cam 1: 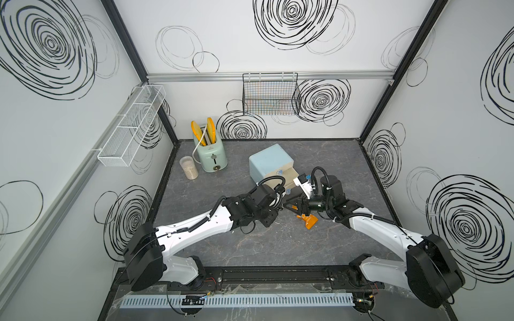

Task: Place the cookies into the drawer by color
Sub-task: Pick up the cookie at the center of the board.

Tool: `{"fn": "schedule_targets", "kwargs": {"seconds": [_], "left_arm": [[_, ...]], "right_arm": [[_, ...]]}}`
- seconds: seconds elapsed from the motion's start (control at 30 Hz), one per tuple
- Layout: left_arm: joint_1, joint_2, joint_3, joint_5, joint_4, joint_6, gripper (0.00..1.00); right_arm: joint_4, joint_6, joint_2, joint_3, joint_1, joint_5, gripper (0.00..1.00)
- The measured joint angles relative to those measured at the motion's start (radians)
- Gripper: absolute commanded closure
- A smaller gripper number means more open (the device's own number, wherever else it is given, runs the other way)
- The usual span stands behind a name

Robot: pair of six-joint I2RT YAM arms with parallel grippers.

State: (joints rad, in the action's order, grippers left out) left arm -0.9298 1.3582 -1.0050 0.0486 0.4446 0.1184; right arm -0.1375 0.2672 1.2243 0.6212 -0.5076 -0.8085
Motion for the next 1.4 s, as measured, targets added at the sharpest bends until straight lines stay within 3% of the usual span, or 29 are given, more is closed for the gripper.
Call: {"fn": "schedule_targets", "kwargs": {"seconds": [0.27,0.47,0.57,0.7,0.87,1.03,1.4], "left_arm": [[-0.01,0.013,-0.005,-0.021,-0.006,0.001,0.8],[-0.011,0.018,-0.013,-0.026,-0.012,0.003,0.79],[-0.011,0.018,-0.019,-0.023,-0.026,0.009,0.77],[-0.011,0.018,-0.019,-0.021,-0.029,0.016,0.7],[-0.011,0.017,-0.019,-0.005,-0.043,0.029,0.48],[0.016,-0.046,0.004,0.0,-0.093,0.051,0.32],[0.217,-0.296,0.131,-0.057,-0.134,0.1,0.28]], "right_arm": [[-0.008,0.012,0.027,0.013,-0.015,-0.002,0.7],[-0.021,0.019,0.034,0.019,-0.02,-0.005,0.87],[-0.03,0.021,0.034,0.019,-0.02,-0.007,0.89],[-0.036,0.025,0.035,0.019,-0.02,-0.012,1.0],[-0.041,0.032,0.035,0.024,-0.012,-0.01,1.0],[-0.058,0.065,0.01,0.024,0.046,0.003,1.0],[-0.099,0.127,0.004,0.102,0.171,0.006,1.0]]}}
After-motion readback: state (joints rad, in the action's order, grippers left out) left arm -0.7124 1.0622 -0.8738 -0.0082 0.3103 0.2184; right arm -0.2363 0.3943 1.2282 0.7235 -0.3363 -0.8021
